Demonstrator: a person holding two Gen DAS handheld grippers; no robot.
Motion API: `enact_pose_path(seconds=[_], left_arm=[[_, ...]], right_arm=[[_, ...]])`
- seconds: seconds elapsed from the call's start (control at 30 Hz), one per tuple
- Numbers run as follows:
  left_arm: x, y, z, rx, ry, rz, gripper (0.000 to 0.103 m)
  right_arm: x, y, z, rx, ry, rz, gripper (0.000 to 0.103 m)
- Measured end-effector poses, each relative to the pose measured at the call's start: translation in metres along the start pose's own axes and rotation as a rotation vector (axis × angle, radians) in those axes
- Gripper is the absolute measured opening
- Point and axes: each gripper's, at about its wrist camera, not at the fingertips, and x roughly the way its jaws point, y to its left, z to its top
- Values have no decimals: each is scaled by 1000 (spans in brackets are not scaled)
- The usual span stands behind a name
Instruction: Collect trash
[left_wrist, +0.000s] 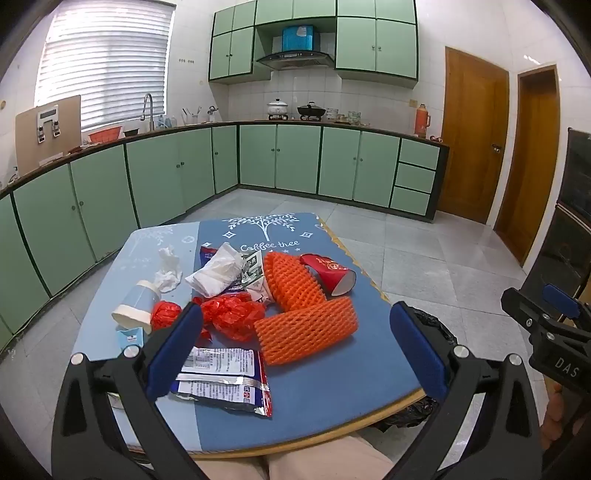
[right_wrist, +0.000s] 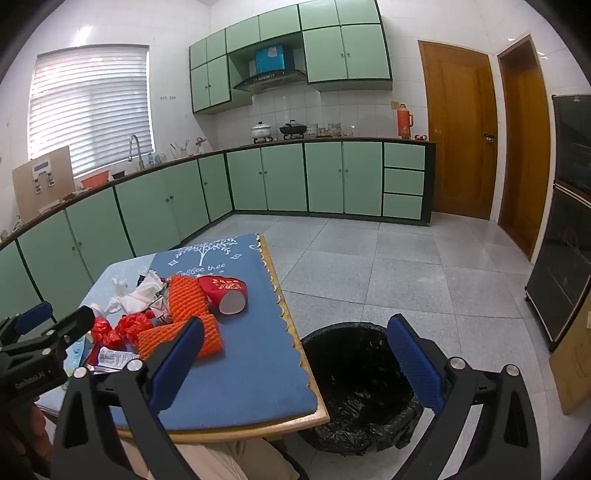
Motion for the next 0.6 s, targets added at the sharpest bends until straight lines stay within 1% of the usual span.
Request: enact_pose_path(seconds=[0.6], left_arm=[[1,-1,-2,1,-4,2,98]], right_arm=[[1,2,0,-1,0,-1,97]])
